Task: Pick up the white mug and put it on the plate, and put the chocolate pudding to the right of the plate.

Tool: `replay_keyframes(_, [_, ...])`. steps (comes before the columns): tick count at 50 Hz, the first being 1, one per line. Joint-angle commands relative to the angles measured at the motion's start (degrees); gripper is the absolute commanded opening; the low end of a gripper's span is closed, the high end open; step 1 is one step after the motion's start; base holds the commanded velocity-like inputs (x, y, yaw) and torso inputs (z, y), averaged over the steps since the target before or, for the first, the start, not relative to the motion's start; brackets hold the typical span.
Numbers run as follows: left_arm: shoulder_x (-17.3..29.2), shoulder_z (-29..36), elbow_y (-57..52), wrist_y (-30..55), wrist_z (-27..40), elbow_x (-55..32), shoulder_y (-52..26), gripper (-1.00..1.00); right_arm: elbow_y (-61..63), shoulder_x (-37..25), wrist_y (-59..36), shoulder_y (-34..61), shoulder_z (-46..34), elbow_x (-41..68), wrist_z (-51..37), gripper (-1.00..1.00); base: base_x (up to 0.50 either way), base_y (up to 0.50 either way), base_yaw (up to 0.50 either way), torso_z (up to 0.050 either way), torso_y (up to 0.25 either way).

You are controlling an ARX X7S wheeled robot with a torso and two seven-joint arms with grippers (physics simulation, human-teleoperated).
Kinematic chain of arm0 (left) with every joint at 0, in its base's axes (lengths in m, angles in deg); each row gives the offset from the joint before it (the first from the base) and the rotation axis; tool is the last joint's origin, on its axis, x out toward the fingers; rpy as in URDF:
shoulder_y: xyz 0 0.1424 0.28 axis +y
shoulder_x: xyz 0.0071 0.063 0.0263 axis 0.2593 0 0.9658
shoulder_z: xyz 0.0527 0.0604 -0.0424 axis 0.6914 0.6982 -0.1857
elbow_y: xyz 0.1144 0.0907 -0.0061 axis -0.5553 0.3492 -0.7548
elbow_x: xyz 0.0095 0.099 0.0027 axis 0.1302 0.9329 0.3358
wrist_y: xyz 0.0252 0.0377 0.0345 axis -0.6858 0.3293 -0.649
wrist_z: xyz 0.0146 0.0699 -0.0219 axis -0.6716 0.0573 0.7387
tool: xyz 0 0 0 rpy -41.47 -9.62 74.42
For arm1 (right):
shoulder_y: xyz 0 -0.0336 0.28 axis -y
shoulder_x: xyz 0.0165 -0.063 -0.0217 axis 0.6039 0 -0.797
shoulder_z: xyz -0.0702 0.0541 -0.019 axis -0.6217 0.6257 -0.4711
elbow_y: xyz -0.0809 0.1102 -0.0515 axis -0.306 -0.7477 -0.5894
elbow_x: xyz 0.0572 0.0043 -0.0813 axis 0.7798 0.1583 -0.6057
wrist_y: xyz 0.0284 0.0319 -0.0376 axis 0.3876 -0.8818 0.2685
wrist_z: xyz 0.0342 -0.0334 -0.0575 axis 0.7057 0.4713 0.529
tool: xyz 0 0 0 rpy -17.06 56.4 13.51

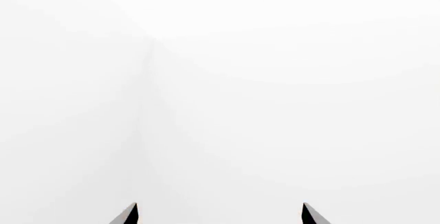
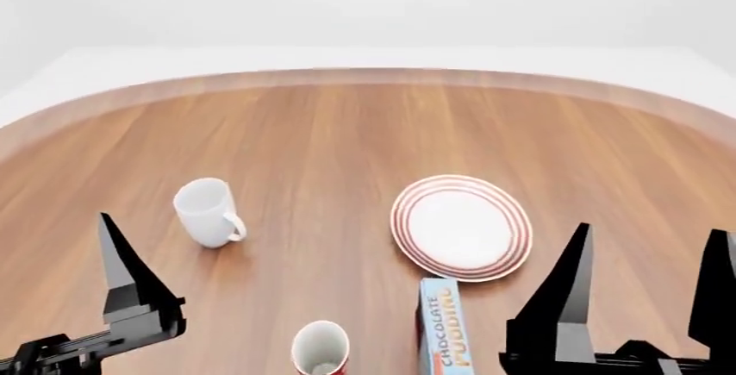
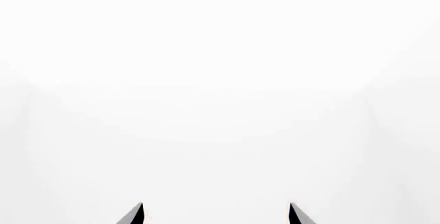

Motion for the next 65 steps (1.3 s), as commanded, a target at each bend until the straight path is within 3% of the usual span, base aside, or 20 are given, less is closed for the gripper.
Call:
replay_keyframes(1, [-0.65, -1.34, -0.32, -0.07, -0.90, 0.21, 0.11, 1.00, 0.28, 0.21, -1.47, 0.28, 1.15, 1.01, 0.67, 1.00, 0.50, 0.00, 0.00, 0.000, 0.000])
replay_keyframes(40, [0.82, -0.11, 0.15, -1.09, 0.46, -0.29, 0.55, 1.00, 0.99, -1.15, -0.83, -0.37, -0.70, 1.37, -0.48, 1.00, 0.50, -0.07, 0.00, 0.000, 0.001])
replay_keyframes(50, [1.41, 0.93, -0.29, 0.28, 0.60, 1.57, 0.55, 1.00, 1.12, -1.28, -0.62, -0.49, -1.05, 0.66, -0.89, 1.00, 0.00, 0.00, 0.00, 0.000, -0.014])
replay_keyframes(65, [1.70, 0.91, -0.17, 1.03, 1.54, 1.59, 0.47, 1.00, 0.82, -1.68, -0.75, -0.42, -1.29, 0.43, -1.49, 1.00, 0.00, 0.00, 0.00, 0.000, -0.250])
